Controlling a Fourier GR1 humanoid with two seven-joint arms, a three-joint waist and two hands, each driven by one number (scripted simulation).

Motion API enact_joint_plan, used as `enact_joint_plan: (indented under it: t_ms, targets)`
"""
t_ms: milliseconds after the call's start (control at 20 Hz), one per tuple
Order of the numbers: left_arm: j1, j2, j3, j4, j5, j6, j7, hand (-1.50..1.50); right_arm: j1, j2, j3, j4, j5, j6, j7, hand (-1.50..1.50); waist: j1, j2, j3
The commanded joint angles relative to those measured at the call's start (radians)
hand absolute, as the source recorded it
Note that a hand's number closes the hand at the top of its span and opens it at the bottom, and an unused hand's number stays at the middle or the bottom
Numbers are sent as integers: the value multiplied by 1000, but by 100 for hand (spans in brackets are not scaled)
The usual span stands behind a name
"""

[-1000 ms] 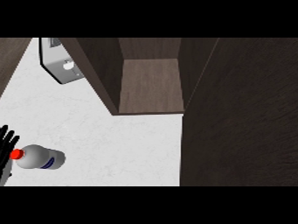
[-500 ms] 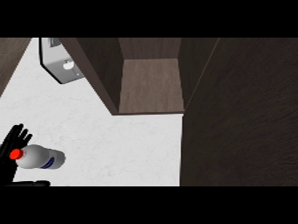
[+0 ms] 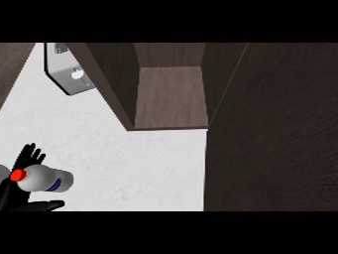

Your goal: Pick up the bottled water, place it into the cabinet and close the cabinet

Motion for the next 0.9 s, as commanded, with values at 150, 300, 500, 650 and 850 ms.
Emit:
enact_joint_plan:
  t_ms: [150, 300, 500, 650, 850]
  targets:
    - [-83, 13, -10, 252, -13, -127, -175, -150, 66, -24, -45, -171, -170, -21, 48, -150, -2, 3, -1]
    - [-111, 38, -1, 329, -15, -178, -249, -150, 65, 15, 5, -167, -112, -21, 23, -150, 2, 3, -1]
    - [-144, -19, -3, 355, 24, -200, -229, 150, 90, -26, -47, -193, -164, -31, 36, -150, 5, 2, -1]
    - [-209, -13, 17, 394, 70, -246, -208, 150, 42, -44, -53, -141, -153, -47, 36, -150, 13, 4, 0]
    - [-170, -2, 22, 377, 99, -285, -205, 150, 183, -2, -55, -199, -139, 38, -31, -150, 2, -4, 1]
